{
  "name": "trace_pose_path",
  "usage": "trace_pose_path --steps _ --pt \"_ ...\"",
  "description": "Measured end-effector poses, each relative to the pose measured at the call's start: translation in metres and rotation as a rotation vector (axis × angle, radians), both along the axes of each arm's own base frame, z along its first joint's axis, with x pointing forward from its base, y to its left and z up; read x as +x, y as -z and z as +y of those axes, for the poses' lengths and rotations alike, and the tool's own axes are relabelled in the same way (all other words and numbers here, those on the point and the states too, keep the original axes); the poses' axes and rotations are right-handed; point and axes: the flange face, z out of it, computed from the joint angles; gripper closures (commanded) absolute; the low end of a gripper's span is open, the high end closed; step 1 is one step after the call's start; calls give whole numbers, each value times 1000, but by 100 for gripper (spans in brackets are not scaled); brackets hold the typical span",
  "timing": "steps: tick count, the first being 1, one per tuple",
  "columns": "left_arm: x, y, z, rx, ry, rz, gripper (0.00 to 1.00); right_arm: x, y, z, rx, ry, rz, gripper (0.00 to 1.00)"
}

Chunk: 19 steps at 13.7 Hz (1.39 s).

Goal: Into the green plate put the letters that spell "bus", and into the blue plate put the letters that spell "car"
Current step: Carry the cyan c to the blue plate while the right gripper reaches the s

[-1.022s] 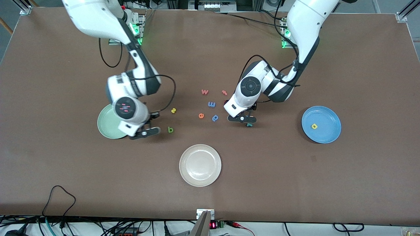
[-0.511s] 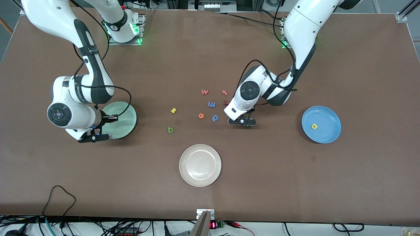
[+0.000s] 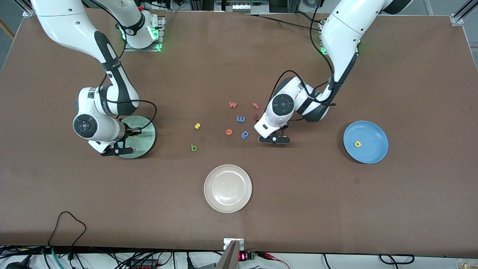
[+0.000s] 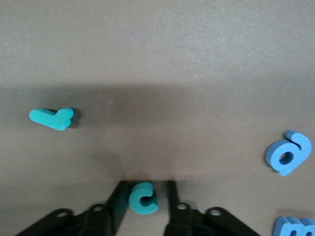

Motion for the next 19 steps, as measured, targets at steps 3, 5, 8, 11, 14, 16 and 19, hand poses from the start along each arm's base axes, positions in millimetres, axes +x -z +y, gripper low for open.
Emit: trace_pose_path --steps 3,5,8,11,14,16,19 --pt "3 -2 4 14 -2 10 87 16 -39 16 17 -14 1 0" --pt "14 -19 17 47 17 32 86 28 -81 53 91 -18 -3 31" --pt "55 -86 90 79 85 57 86 22 -98 114 188 -26 -1 61" --pt "89 -103 196 122 148 71 86 3 -80 166 157 -12 35 57" --pt "98 -82 273 163 176 110 86 -9 -53 194 137 -15 57 57" --pt "97 -68 308 178 209 139 84 -13 -37 208 125 3 50 57" --pt "89 -52 367 163 250 187 40 -22 -20 228 105 34 47 57"
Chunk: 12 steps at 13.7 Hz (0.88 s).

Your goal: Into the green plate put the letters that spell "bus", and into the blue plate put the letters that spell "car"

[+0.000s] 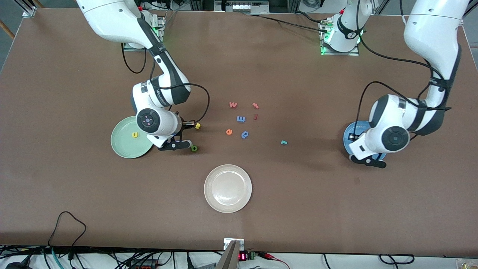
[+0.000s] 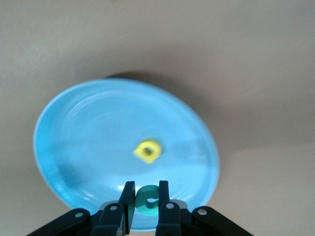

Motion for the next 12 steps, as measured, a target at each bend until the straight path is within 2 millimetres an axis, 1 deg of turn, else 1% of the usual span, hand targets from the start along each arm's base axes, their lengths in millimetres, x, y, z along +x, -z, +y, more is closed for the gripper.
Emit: trace_pose_path --steps 1,2,3,4,5,6,7,9,10,11,12 --pt "-4 5 17 -9 0 16 0 -2 3 3 -6 15 0 57" --pt "-7 8 29 -16 0 27 0 -2 6 5 -10 30 -1 57" --pt "-8 9 33 -19 1 31 0 -3 8 7 -13 45 -2 57" --pt "-8 8 27 -24 10 28 0 -3 11 9 -16 59 -5 57" --pt "-5 3 13 -35 31 17 0 -5 15 14 -19 71 -11 57" --pt "0 -6 -9 -54 65 -6 0 -7 19 19 -23 81 -18 57" --pt "6 -19 -36 -75 104 -35 0 -9 24 25 -24 82 -24 57" --pt "14 -43 -97 -120 190 -84 0 -13 31 32 -27 84 -31 55" --pt "16 -50 -129 -145 231 -108 0 -14 33 33 -29 84 -29 55" --pt "18 -52 -163 -170 272 -135 0 -14 36 33 -31 85 -27 55" --pt "18 -50 -197 -193 298 -161 0 -15 37 33 -32 85 -25 55"
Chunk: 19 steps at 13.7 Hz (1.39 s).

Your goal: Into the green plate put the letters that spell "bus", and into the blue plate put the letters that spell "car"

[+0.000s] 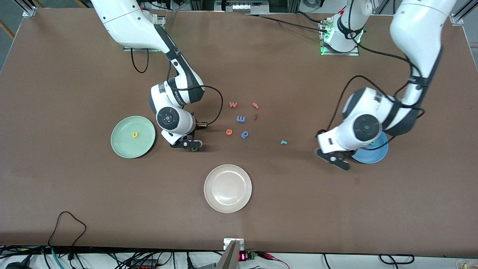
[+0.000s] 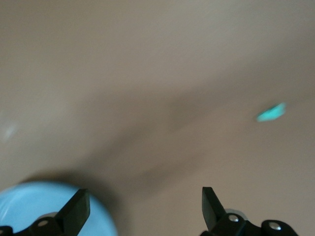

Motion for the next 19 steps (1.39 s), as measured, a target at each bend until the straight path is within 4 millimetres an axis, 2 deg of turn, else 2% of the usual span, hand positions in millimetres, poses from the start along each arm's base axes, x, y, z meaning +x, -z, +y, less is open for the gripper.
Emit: trace_pose_path --steps 2,3,4,5,6,7,9,11,12,14,17,19 --pt "-12 16 -64 -35 -36 -33 0 -2 2 3 -1 -6 2 55" --pt "-20 28 -86 -50 -54 -38 0 -3 3 5 -1 -9 0 55" --pt "-25 41 -98 -67 -63 -41 0 -4 5 6 -2 -10 0 56" --pt "-27 55 -102 -80 -65 -38 9 -4 7 6 -3 -11 1 58" --pt "-30 67 -100 -84 -70 -30 24 -5 9 6 -4 -11 3 60" --pt "-32 78 -95 -81 -74 -17 31 -5 10 6 -5 -11 4 67" --pt "-40 91 -93 -76 -73 2 34 -5 11 6 -6 -11 5 76" --pt "-44 94 -99 -89 -64 -6 35 -5 11 6 -6 -11 5 81" --pt "-46 95 -103 -91 -57 -6 38 -5 11 6 -6 -11 6 83" --pt "-50 98 -106 -89 -52 -1 49 -7 11 8 -6 -15 7 86" --pt "-51 102 -104 -86 -54 5 70 -9 7 14 -4 -26 4 88" --pt "-49 100 -101 -85 -58 2 81 2 -14 7 -8 -15 -2 88"
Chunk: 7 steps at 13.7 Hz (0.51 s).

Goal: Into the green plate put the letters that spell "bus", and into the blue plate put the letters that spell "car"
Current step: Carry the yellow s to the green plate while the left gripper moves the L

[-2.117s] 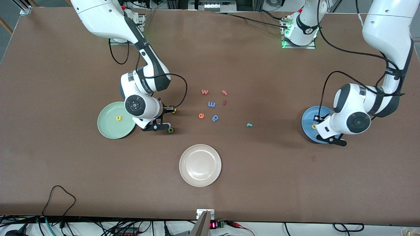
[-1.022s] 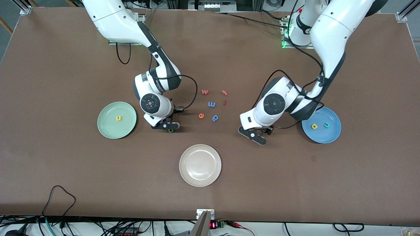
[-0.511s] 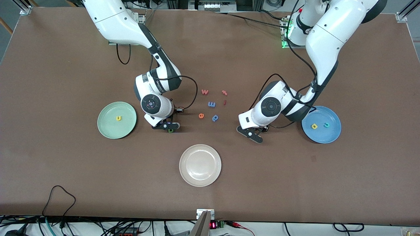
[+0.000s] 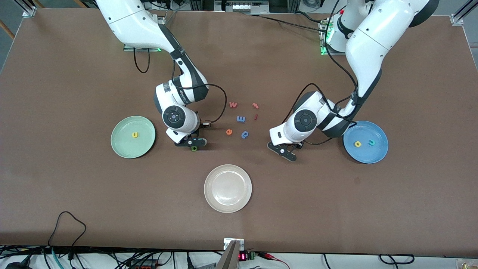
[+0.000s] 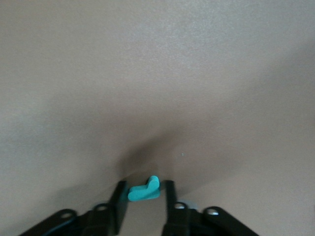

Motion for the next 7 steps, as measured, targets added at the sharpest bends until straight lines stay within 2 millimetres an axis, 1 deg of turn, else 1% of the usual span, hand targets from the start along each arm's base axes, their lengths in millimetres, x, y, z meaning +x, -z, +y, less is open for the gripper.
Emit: trace_pose_path --steps 1,2,3,4,5,6,7 --pt "0 0 0 -1 -1 0 82 11 -17 -11 -8 14 -8 88" --pt "0 0 0 -1 -1 0 82 22 -34 -28 -23 22 -21 88" --pt "1 -1 1 -1 -2 -1 82 33 -49 -49 -47 14 -34 88" --pt "2 -1 3 1 -5 -1 81 41 -60 -71 -75 1 -37 88" --pt "5 -3 7 7 -11 2 81 46 -64 -91 -102 -11 -29 88" --pt "9 -9 14 21 -20 10 81 50 -64 -107 -125 -24 -22 88" --pt "15 -21 24 43 -32 18 80 52 -62 -119 -139 -34 -14 87"
